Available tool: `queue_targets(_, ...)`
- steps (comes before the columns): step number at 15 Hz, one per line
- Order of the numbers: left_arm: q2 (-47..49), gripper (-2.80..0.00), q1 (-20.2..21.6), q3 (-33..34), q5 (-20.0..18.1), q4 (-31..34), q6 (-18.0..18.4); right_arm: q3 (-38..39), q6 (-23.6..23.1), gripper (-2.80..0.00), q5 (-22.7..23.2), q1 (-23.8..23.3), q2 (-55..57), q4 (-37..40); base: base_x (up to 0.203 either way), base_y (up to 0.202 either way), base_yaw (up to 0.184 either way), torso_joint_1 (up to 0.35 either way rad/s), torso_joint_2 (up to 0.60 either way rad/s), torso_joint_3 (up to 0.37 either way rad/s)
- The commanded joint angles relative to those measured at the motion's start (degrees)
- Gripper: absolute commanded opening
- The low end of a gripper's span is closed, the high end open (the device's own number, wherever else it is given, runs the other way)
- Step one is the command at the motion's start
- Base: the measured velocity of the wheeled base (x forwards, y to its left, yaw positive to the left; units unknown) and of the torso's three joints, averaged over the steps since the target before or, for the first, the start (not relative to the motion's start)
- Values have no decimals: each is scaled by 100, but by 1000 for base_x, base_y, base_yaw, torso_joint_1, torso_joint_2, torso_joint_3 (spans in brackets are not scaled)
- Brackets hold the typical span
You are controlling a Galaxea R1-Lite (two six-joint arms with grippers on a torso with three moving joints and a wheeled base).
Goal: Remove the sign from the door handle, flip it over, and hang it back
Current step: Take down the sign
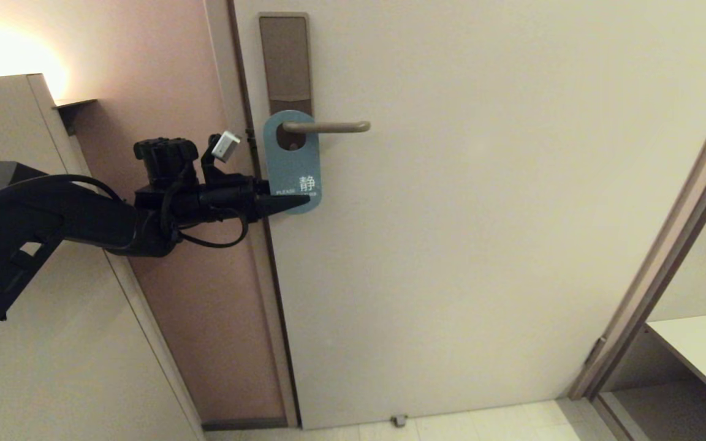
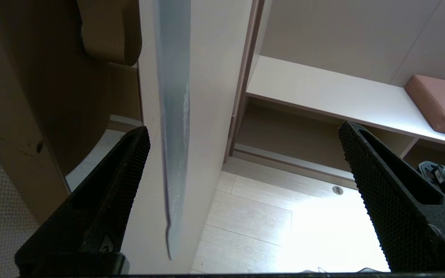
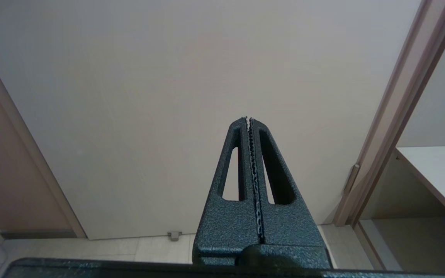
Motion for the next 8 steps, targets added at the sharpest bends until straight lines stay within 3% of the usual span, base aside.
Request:
queue_targets(1,4,0,-1,-1,-34,-32,4,0,3,-280,-2,0,0,-3,0,0,0,0,0,0)
queue_targets(8,-5,0,-1,-1,-34,-32,39,0,3,-280,-2,0,0,-3,0,0,0,0,0,0)
